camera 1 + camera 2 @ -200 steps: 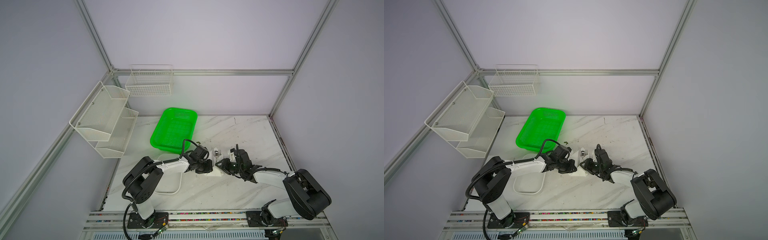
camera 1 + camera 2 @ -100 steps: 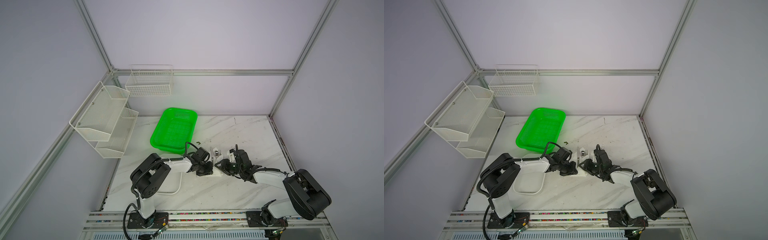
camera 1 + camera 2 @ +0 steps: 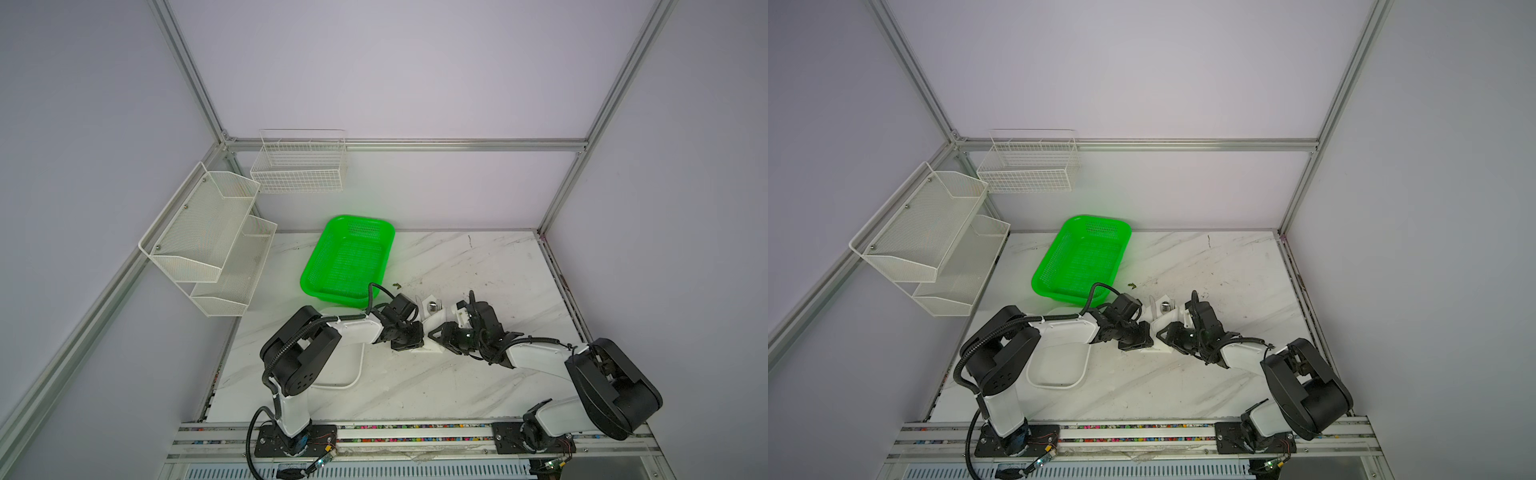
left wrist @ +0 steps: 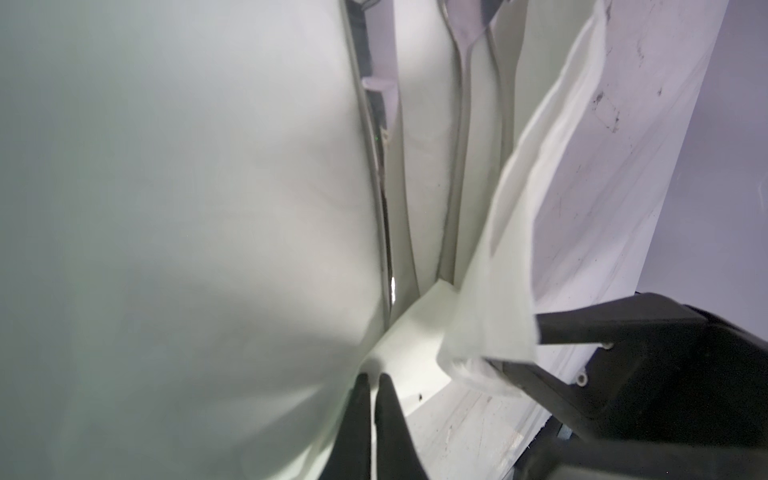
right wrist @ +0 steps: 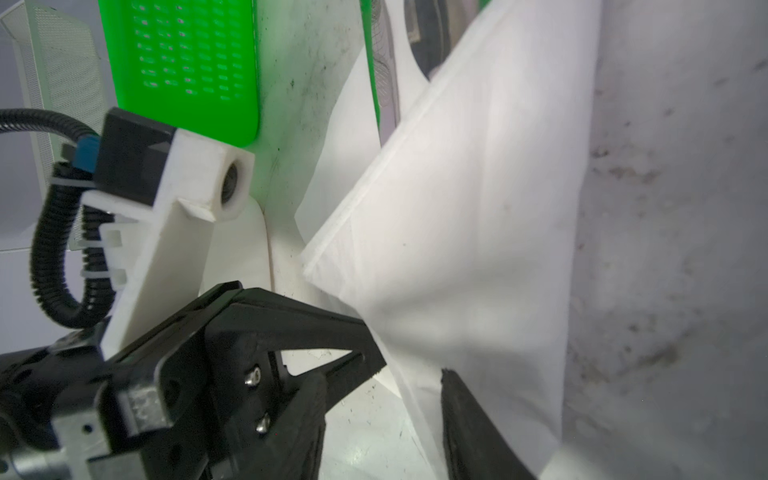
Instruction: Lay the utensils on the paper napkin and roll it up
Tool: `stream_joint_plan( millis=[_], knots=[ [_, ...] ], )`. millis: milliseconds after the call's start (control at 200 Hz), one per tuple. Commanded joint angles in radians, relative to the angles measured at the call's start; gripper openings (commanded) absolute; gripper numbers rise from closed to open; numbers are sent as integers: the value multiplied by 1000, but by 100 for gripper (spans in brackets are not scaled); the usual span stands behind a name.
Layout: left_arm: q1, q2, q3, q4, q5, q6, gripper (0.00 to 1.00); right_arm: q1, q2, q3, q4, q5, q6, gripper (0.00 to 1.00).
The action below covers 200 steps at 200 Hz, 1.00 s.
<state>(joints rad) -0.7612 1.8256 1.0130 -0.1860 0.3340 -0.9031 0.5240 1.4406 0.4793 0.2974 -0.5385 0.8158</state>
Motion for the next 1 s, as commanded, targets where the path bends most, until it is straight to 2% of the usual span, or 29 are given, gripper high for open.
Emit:
stream_joint_plan(
  millis=[0, 110, 265, 410, 795, 995],
  knots=[
    [18, -82, 28, -1, -37, -12, 11, 10, 15, -13, -15, -14, -18, 48],
    [35, -110, 15, 34, -19, -20, 18, 8, 15, -12, -18, -12, -20, 48],
    [56, -112, 10, 97, 8, -37, 35, 9, 11, -14, -23, -9, -21, 47],
    [75, -87, 34, 94, 10, -33, 41, 10, 6, -15, -30, -6, -21, 47],
    [79, 20, 132, 82, 46, 17, 44, 10, 7, -14, -34, 3, -30, 46],
    [78, 29, 143, 110, 57, 26, 43, 9, -3, -13, -47, 14, -33, 45]
  ],
)
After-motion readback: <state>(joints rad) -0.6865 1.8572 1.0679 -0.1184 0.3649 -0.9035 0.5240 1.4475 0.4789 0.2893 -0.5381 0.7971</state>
